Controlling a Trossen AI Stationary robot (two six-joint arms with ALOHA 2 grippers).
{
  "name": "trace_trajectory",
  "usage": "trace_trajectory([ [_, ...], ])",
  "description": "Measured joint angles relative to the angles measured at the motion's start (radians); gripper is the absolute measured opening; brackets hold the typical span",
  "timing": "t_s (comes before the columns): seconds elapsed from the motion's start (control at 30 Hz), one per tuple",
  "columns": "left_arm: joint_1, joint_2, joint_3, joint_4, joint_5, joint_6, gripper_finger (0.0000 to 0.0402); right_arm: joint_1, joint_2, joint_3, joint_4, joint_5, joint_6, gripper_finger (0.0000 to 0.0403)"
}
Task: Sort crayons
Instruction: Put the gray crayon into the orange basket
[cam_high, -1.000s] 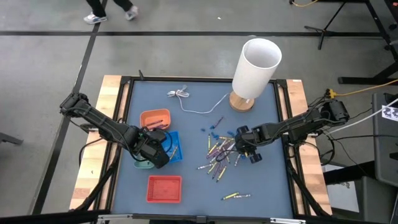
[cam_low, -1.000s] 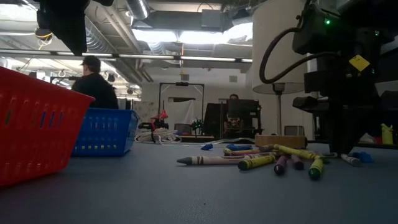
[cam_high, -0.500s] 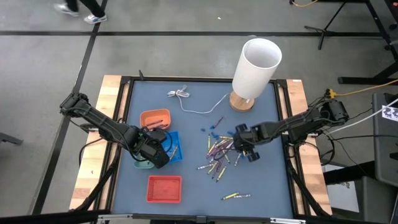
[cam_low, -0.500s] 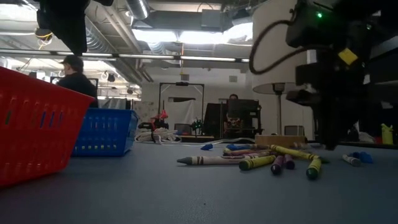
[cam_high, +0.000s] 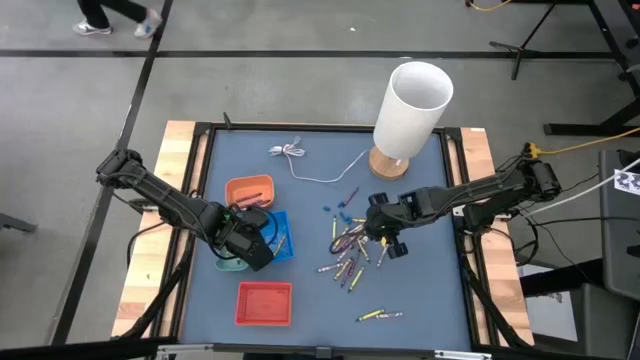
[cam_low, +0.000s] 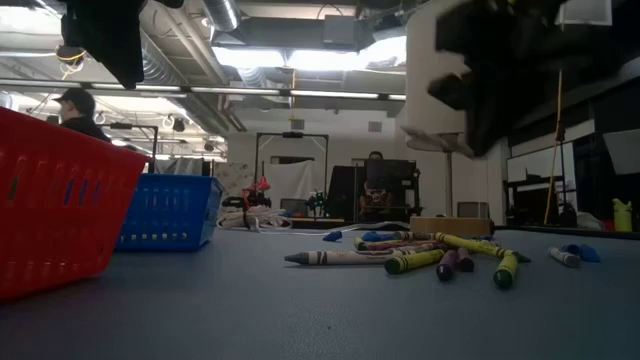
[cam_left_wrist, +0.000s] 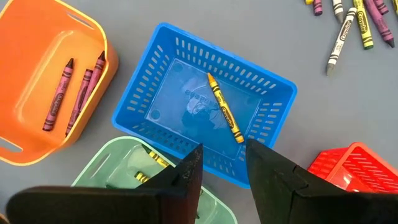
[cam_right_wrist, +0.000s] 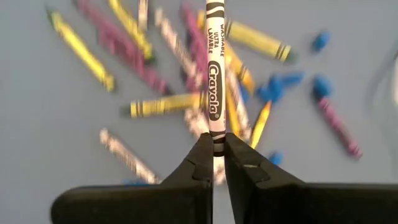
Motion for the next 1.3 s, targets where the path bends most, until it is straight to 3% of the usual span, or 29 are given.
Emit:
trace_trajectory([
  [0.37, 0.001, 0.0, 0.0, 0.005, -0.001, 0.027, 0.0105, 0.062, 0.048, 0.022, 0.534, -0.105, 0.167, 0.0017],
  [0.77, 0.003, 0.0, 0.0, 0.02, -0.027, 0.072, 0.0105, 0.217, 0.352, 0.04, 1.222, -0.096, 0.185, 0.0017],
  [1.03, 0.003, 0.0, 0.0, 0.029, -0.05, 0.104, 0.0105, 0.239, 0.613, 0.25, 1.243, -0.097, 0.187, 0.0017],
  [1.3, 0.001, 0.0, 0.0, 0.028, -0.051, 0.105, 0.0105, 0.236, 0.758, 0.458, 1.015, -0.044, 0.186, 0.0017],
])
